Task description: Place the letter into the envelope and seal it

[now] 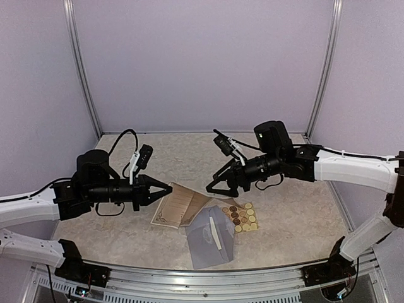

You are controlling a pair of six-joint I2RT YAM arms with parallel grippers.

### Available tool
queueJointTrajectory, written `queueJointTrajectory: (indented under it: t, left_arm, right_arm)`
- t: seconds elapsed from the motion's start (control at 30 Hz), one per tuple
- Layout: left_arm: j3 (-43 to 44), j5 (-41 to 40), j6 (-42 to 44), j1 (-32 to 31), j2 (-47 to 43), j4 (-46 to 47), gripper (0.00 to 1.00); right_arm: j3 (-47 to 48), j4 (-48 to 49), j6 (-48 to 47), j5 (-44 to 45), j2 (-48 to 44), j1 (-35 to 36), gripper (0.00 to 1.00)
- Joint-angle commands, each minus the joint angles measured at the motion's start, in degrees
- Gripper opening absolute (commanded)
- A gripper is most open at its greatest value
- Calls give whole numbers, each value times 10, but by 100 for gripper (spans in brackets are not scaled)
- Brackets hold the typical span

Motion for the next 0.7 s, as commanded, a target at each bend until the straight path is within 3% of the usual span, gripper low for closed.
queueJointTrajectory:
  t: [0.0,0.3,0.67]
  left_arm:
    - [36,38,1,-4,6,3,0]
    - [64,93,-7,-4,15,-6,0]
    - [91,147,-7,-4,15,-37,0]
  right_arm:
    - [-8,-11,-44,-65,23,31,86]
    - [12,-30,-83,-39,8,35,89]
    - [18,-29,-101,-90,20,34,91]
